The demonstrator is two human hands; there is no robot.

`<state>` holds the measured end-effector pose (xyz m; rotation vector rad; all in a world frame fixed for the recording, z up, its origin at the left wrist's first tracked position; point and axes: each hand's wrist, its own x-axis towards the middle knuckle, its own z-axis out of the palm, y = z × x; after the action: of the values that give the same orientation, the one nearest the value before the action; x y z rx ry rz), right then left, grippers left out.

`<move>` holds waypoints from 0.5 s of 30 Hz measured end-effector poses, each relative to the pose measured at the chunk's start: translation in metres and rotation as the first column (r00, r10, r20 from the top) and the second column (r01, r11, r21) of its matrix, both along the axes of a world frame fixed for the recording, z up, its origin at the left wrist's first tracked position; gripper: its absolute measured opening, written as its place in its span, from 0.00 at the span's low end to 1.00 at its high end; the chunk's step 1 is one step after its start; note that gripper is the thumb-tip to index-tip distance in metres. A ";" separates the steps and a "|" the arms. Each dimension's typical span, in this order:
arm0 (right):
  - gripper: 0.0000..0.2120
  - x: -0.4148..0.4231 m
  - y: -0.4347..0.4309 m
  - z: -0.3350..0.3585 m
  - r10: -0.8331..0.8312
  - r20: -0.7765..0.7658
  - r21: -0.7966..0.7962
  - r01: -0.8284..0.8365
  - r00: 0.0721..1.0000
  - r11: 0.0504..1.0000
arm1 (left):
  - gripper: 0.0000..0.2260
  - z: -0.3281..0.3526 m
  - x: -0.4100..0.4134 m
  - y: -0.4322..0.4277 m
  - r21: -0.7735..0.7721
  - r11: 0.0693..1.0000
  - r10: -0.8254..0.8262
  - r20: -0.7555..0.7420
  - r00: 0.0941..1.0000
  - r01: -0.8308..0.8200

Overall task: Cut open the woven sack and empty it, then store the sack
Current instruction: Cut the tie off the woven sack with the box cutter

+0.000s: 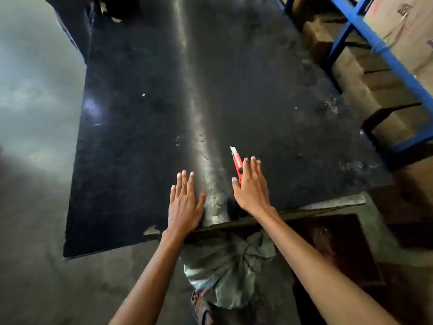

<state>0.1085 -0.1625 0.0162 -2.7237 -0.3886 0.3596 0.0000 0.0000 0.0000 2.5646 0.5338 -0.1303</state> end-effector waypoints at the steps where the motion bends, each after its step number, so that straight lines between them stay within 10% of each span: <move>1: 0.34 0.005 0.005 -0.019 -0.031 -0.011 -0.014 0.031 0.999 0.999 | 0.32 -0.020 0.002 0.002 0.020 1.000 -0.009 -0.039 0.999 0.010; 15: 0.24 0.041 0.035 -0.160 -0.297 0.345 0.103 0.279 0.890 0.955 | 0.30 -0.130 -0.002 -0.005 0.357 0.934 0.048 -0.029 0.998 -0.035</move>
<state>0.1491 -0.1276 -0.1440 -2.7374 -0.0757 -0.2286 -0.0020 -0.0053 -0.1299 2.9054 0.6788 -0.0707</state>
